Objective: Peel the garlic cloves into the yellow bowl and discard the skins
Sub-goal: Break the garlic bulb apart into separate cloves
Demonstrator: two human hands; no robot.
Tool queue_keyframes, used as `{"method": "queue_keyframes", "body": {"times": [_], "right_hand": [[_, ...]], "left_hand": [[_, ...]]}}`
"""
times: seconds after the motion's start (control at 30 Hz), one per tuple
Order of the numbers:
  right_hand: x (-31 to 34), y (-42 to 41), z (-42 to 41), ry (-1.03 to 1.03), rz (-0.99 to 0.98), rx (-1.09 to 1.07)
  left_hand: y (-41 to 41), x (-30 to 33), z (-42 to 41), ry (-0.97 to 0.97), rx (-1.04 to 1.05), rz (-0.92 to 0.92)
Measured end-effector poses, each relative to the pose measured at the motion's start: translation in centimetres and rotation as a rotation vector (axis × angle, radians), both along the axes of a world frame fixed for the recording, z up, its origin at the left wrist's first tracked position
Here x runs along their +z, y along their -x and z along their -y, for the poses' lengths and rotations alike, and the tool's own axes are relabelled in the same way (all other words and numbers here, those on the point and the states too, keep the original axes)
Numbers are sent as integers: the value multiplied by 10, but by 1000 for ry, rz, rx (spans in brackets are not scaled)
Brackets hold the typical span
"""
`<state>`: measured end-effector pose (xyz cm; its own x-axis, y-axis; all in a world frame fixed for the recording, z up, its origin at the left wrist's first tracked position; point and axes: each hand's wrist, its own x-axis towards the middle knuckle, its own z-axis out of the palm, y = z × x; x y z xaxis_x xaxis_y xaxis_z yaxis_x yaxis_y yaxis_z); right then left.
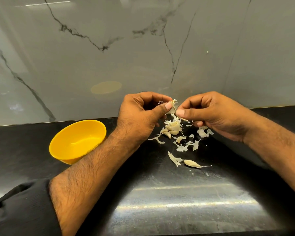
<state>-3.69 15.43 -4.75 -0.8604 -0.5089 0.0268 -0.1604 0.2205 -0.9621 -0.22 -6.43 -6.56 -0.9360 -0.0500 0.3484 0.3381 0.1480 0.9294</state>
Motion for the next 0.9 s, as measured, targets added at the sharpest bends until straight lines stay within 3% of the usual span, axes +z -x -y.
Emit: {"method": "queue_keyframes", "body": {"times": [0.27, 0.43, 0.6, 0.67, 0.83, 0.9], "right_hand": [[6, 0, -7, -81, -78, -73], [13, 16, -41, -640, -285, -261], [20, 19, -64, -923, -184, -359], [23, 19, -65, -888, -193, -328], [32, 13, -50, -470, -77, -140], [23, 9, -39, -538, -78, -130]], "left_hand": [[5, -4, 1, 55, 57, -12], [8, -8, 1, 187, 133, -29], [3, -8, -1, 361, 132, -49], [1, -6, 4, 384, 142, -63], [1, -5, 16, 445, 175, -68], [2, -6, 16, 469, 179, -70]]}}
